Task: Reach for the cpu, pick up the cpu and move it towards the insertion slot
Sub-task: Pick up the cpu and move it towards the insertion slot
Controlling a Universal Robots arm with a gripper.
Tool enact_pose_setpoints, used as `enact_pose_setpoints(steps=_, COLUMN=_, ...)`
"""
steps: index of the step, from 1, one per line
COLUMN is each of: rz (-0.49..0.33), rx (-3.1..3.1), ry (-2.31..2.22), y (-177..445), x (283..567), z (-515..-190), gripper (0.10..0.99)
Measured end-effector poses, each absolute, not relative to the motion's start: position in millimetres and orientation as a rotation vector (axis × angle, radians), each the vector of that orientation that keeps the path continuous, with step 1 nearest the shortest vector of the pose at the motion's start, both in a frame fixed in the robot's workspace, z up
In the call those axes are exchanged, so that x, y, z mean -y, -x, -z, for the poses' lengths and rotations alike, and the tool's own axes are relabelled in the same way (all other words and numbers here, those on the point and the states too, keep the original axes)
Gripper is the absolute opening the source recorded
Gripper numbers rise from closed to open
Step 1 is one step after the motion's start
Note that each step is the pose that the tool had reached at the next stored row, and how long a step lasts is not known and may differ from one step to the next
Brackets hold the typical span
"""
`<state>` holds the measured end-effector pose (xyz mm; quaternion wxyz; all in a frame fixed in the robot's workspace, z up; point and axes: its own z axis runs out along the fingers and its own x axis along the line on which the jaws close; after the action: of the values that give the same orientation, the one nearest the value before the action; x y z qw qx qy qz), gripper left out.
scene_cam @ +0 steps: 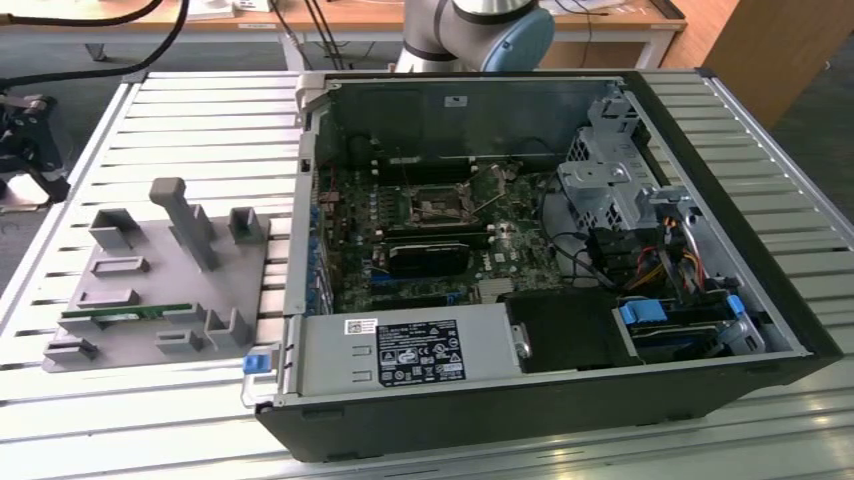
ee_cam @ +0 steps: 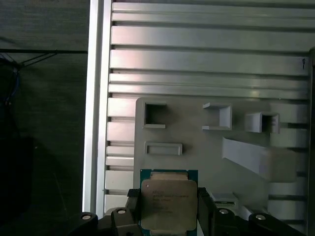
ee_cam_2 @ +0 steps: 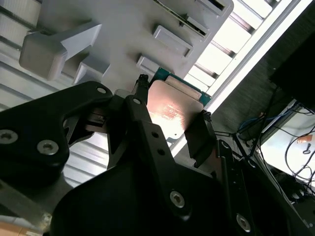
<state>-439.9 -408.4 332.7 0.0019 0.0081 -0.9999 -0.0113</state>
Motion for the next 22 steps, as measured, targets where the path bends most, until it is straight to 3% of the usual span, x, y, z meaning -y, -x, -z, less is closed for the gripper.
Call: enact_pose_setpoints(steps=22, rz=0.019, rx=3.138, ry=-0.025, y=440.0, x=407.5, z=-371.4, gripper=0.545)
